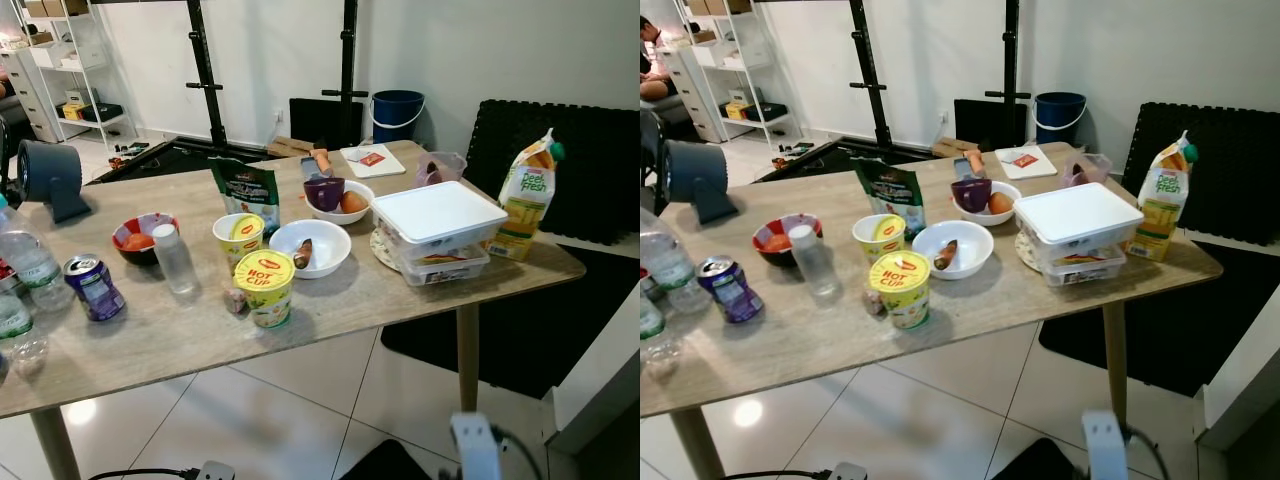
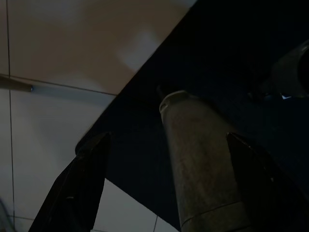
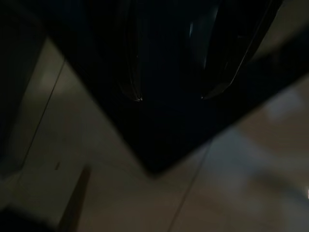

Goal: Restocking fridge

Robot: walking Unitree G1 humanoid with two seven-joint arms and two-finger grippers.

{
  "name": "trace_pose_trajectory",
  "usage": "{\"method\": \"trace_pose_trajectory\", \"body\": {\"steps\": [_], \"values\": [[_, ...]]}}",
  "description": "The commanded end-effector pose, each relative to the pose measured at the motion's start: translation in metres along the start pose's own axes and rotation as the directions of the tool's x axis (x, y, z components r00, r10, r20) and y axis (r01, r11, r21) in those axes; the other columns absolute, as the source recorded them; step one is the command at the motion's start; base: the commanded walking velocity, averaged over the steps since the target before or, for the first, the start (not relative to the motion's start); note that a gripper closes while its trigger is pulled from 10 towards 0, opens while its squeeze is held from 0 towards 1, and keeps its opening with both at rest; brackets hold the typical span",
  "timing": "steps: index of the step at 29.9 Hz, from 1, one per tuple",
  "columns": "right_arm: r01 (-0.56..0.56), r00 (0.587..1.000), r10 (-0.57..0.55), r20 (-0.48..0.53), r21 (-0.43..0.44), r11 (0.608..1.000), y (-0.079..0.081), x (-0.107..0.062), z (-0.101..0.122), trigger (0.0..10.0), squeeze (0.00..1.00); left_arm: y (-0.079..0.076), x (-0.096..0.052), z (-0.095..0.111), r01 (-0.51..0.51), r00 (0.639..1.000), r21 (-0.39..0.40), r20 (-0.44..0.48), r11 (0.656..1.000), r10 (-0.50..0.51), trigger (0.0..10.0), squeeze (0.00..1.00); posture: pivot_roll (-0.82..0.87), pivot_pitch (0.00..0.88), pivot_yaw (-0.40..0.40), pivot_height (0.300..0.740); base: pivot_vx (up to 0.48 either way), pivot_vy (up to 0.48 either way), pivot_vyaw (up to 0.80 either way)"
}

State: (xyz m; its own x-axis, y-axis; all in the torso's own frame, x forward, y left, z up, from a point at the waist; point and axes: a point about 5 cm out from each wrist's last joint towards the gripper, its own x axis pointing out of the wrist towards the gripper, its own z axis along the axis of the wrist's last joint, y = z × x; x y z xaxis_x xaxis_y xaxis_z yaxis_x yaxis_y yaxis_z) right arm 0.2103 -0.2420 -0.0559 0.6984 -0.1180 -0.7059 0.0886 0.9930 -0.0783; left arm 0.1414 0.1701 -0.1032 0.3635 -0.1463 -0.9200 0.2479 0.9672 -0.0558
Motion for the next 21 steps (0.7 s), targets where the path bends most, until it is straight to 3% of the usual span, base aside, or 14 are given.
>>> {"method": "trace_pose_trajectory", "body": {"steps": [1,6,7,8,10,12,15,17,19,20,21], "values": [[0.018,0.997,-0.021,0.076,0.032,0.999,-0.011,0.001,0.016,10.0,0.00,0.002,-0.001,-0.003,-0.005,1.000,-0.002,-0.012,1.000,0.005,10.0,0.00,-0.10,0.000,0.038,0.740,0.000,0.000,0.00],[0.031,0.989,-0.040,0.145,0.062,0.998,-0.032,-0.002,0.030,10.0,0.00,0.002,-0.001,-0.004,0.000,1.000,0.008,-0.017,1.000,0.001,10.0,0.00,-0.10,0.000,0.043,0.740,0.000,0.000,0.00],[0.035,0.984,-0.046,0.172,0.070,0.997,-0.041,-0.005,0.034,10.0,0.45,0.002,-0.001,-0.004,0.001,1.000,0.010,-0.019,1.000,-0.001,10.0,0.00,-0.11,0.000,0.046,0.740,0.000,0.000,0.00],[0.019,0.978,-0.039,0.206,0.098,0.995,-0.049,-0.007,0.039,10.0,1.00,0.002,-0.001,-0.005,0.002,1.000,0.011,-0.020,1.000,-0.002,10.0,0.00,-0.11,0.000,0.046,0.740,0.000,0.000,0.00],[-0.014,0.969,-0.015,0.246,0.119,0.993,-0.055,-0.009,0.045,10.0,1.00,0.002,-0.001,-0.005,0.004,1.000,0.014,-0.021,1.000,-0.004,10.0,0.00,-0.11,0.000,0.049,0.740,0.000,0.000,0.00],[-0.119,0.940,0.065,0.336,0.143,0.983,-0.064,-0.014,0.060,10.0,1.00,0.002,-0.001,-0.006,0.009,1.000,0.016,-0.022,1.000,-0.008,10.0,0.00,-0.12,0.000,0.051,0.740,0.000,0.000,0.00],[-0.196,0.916,0.124,0.381,0.156,0.968,-0.065,-0.016,0.067,10.0,1.00,0.001,-0.001,-0.006,0.011,1.000,0.017,-0.023,1.000,-0.010,10.0,0.00,-0.12,0.000,0.051,0.740,0.000,0.000,0.00],[-0.356,0.843,0.249,0.476,0.147,0.923,-0.065,-0.021,0.086,10.0,1.00,0.001,-0.001,-0.006,0.015,1.000,0.023,-0.025,1.000,-0.014,10.0,0.00,-0.13,0.000,0.057,0.740,0.000,0.000,0.00],[-0.524,0.732,0.398,0.553,0.084,0.847,-0.060,-0.028,0.105,10.0,1.00,0.000,-0.001,-0.006,0.017,1.000,0.026,-0.026,1.000,-0.016,10.0,0.00,-0.13,0.000,0.057,0.740,0.000,0.000,0.00],[-0.524,0.732,0.398,0.553,0.084,0.847,-0.060,-0.028,0.105,10.0,1.00,0.000,-0.001,-0.006,0.017,1.000,0.026,-0.026,1.000,-0.016,10.0,0.00,-0.13,0.000,0.057,0.740,0.000,0.000,0.00],[-0.589,0.674,0.464,0.575,0.039,0.807,-0.057,-0.033,0.113,10.0,0.93,0.000,-0.001,-0.006,0.018,1.000,0.027,-0.026,0.999,-0.017,10.0,0.00,-0.13,0.000,0.055,0.740,0.000,0.000,0.00]]}}
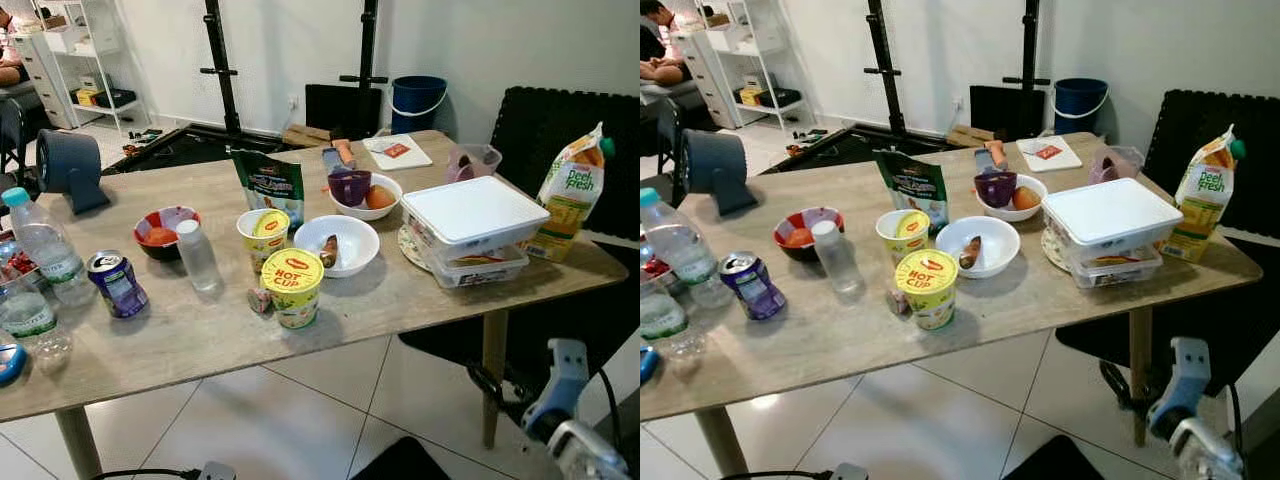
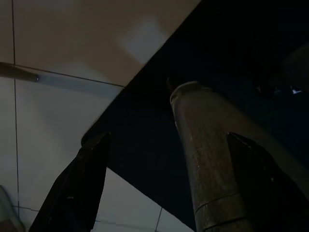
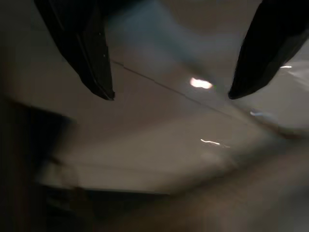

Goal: Restocking fridge

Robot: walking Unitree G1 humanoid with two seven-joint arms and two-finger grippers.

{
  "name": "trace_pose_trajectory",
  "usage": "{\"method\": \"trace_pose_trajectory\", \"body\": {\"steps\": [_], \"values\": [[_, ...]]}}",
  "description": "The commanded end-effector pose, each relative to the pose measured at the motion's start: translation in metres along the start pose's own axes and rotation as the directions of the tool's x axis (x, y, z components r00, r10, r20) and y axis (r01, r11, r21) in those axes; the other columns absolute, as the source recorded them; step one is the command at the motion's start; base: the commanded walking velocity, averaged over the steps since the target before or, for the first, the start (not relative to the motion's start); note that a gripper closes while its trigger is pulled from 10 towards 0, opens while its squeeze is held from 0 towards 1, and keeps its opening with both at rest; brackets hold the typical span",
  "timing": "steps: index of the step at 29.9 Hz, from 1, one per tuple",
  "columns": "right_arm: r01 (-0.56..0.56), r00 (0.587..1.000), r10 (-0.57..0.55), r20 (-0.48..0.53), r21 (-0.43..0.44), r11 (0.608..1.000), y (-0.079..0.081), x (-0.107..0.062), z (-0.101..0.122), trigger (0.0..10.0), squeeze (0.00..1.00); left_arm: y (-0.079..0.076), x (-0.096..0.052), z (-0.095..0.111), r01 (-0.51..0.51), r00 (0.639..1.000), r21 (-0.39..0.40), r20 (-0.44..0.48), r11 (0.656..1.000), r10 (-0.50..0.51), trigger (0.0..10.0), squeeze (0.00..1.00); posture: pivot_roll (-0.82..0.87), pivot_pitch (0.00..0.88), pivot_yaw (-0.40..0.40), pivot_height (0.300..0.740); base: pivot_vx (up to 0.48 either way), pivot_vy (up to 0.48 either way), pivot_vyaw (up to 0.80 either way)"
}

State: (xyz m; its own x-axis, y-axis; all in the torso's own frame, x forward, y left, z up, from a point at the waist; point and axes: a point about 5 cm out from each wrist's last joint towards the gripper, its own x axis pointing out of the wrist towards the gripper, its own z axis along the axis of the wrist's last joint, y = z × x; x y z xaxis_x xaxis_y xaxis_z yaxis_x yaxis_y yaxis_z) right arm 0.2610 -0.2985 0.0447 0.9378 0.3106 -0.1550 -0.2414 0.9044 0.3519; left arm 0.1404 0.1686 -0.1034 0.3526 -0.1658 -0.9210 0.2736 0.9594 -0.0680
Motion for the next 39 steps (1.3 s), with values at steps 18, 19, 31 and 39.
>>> {"method": "trace_pose_trajectory", "body": {"steps": [18,19,31,39], "values": [[-0.571,0.788,0.608,0.099,-0.253,0.781,0.097,0.040,0.084,10.0,0.17,0.000,-0.001,-0.008,-0.004,1.000,0.004,-0.025,1.000,0.004,10.0,0.00,-0.11,0.000,0.042,0.740,0.000,0.000,0.00],[-0.567,0.793,0.605,0.068,-0.280,0.774,0.103,0.045,0.082,10.0,0.00,0.000,-0.001,-0.008,-0.004,1.000,0.004,-0.025,1.000,0.004,10.0,0.00,-0.11,0.000,0.042,0.740,0.000,0.000,0.00],[-0.518,0.848,0.472,-0.240,-0.563,0.644,0.124,0.077,0.075,10.0,0.00,-0.001,0.000,-0.005,-0.003,1.000,0.023,-0.022,1.000,0.003,10.0,0.00,-0.09,0.000,0.026,0.740,0.000,0.000,0.00],[-0.404,0.914,0.214,-0.344,-0.811,0.422,0.110,0.093,0.079,10.0,0.00,-0.003,0.000,-0.009,-0.001,0.999,0.030,-0.035,1.000,0.002,10.0,0.00,-0.09,0.000,0.015,0.740,0.000,0.000,0.00]]}}
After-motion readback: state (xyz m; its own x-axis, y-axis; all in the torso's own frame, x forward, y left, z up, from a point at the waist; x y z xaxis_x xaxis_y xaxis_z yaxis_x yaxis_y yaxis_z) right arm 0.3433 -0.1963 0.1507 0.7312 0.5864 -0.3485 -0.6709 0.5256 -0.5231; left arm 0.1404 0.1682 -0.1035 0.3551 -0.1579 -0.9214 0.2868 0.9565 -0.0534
